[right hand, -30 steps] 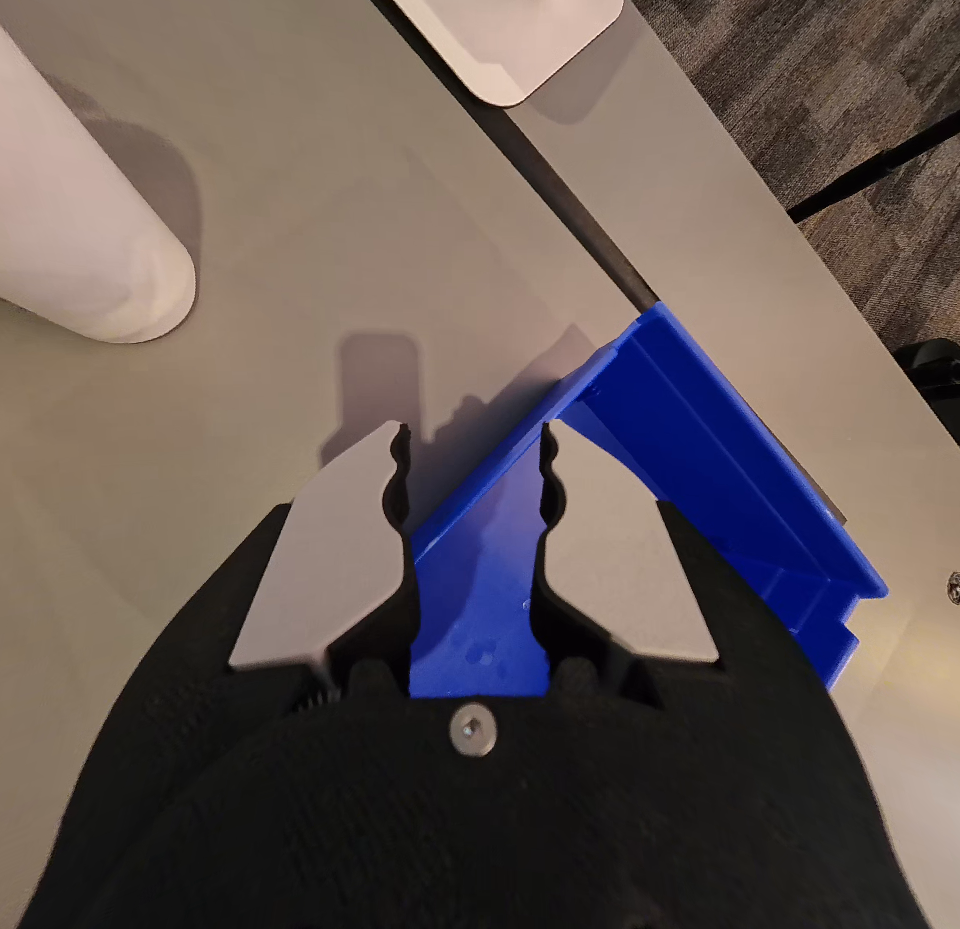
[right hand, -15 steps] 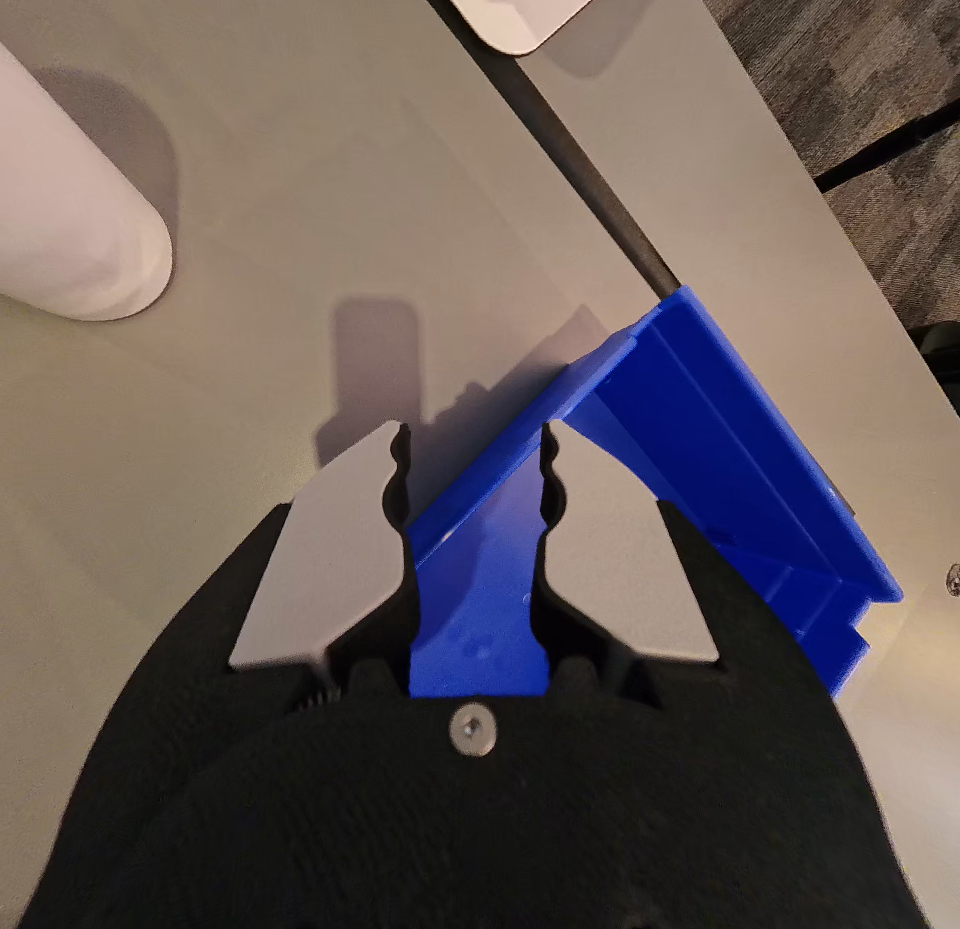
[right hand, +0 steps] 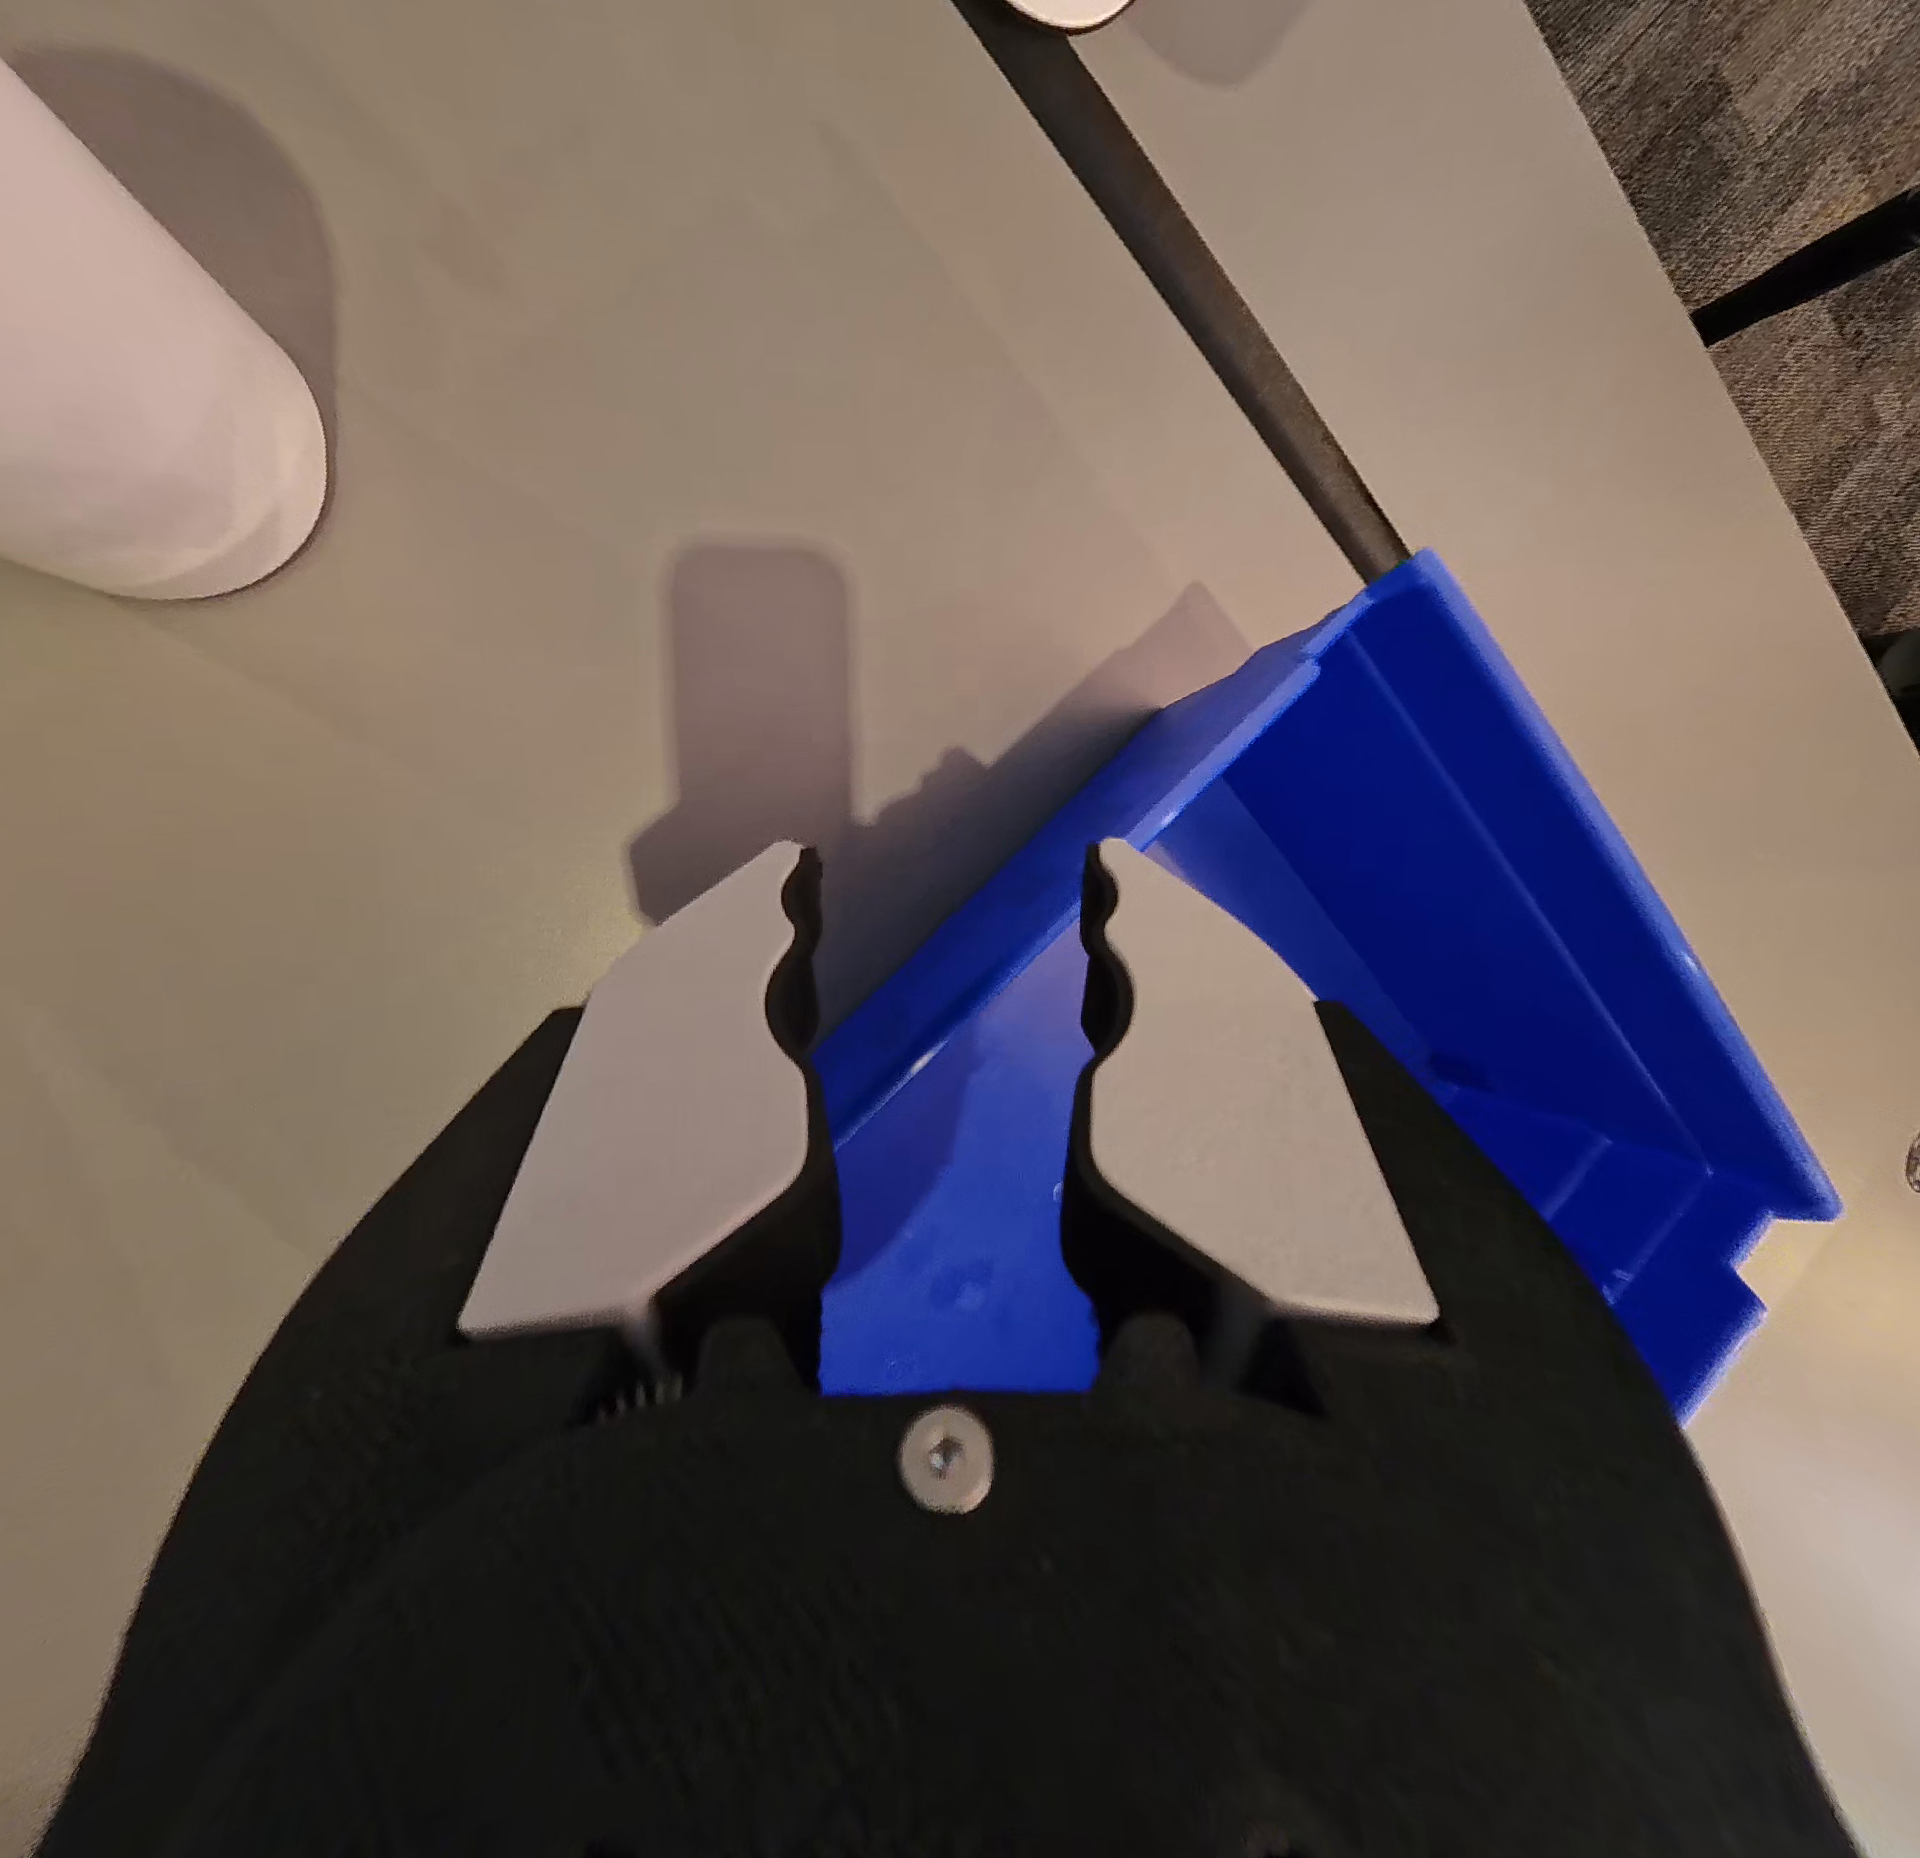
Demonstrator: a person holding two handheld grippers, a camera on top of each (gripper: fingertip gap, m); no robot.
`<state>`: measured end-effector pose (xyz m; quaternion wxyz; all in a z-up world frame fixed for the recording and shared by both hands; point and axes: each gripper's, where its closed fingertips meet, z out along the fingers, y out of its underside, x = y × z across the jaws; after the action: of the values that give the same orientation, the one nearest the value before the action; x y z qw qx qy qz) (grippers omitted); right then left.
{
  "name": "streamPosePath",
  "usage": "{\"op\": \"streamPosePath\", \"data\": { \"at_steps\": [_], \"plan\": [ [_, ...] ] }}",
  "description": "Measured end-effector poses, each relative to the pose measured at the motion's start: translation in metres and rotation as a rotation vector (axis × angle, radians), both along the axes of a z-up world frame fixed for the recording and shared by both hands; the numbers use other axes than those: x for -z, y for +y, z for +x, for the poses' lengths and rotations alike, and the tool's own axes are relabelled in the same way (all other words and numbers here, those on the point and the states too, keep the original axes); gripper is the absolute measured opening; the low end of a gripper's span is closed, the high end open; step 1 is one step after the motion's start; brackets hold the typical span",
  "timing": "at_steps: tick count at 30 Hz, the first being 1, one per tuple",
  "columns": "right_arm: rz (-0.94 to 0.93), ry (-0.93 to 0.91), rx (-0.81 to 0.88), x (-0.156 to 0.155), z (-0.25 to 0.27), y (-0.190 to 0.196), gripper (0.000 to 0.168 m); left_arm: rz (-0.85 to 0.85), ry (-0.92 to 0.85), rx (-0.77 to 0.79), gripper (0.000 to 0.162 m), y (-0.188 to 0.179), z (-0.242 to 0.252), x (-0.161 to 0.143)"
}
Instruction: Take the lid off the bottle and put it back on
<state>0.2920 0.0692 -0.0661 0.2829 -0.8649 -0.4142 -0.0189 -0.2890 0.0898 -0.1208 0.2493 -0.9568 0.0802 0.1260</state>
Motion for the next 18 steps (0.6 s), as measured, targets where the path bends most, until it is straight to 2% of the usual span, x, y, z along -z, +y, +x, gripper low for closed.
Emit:
{"op": "streamPosePath", "data": {
  "at_steps": [1,5,9,13,16,17,18],
  "plan": [
    [0.001,-0.003,-0.002,0.000,0.000,0.000,0.050,-0.007,0.012,-0.002,0.051,0.000,-0.001,0.003],
    [-0.003,-0.009,-0.008,0.000,0.000,-0.002,0.050,0.005,-0.035,0.008,0.027,0.003,0.006,0.005],
    [0.010,-0.011,-0.003,-0.003,0.001,-0.001,0.050,-0.033,-0.081,0.016,0.020,-0.003,0.011,0.007],
    [0.027,-0.011,0.002,-0.008,0.003,-0.001,0.050,-0.087,-0.233,0.133,0.017,-0.009,0.051,0.009],
    [0.028,-0.013,0.003,-0.007,0.003,-0.001,0.050,-0.124,-0.230,0.235,0.009,-0.012,0.074,0.011],
    [0.026,-0.015,0.003,-0.007,0.003,-0.001,0.050,-0.124,-0.204,0.252,0.014,-0.012,0.076,0.010],
    [0.023,-0.018,0.003,-0.006,0.004,-0.001,0.050,-0.112,-0.173,0.264,0.033,-0.009,0.075,0.009]
  ]
}}
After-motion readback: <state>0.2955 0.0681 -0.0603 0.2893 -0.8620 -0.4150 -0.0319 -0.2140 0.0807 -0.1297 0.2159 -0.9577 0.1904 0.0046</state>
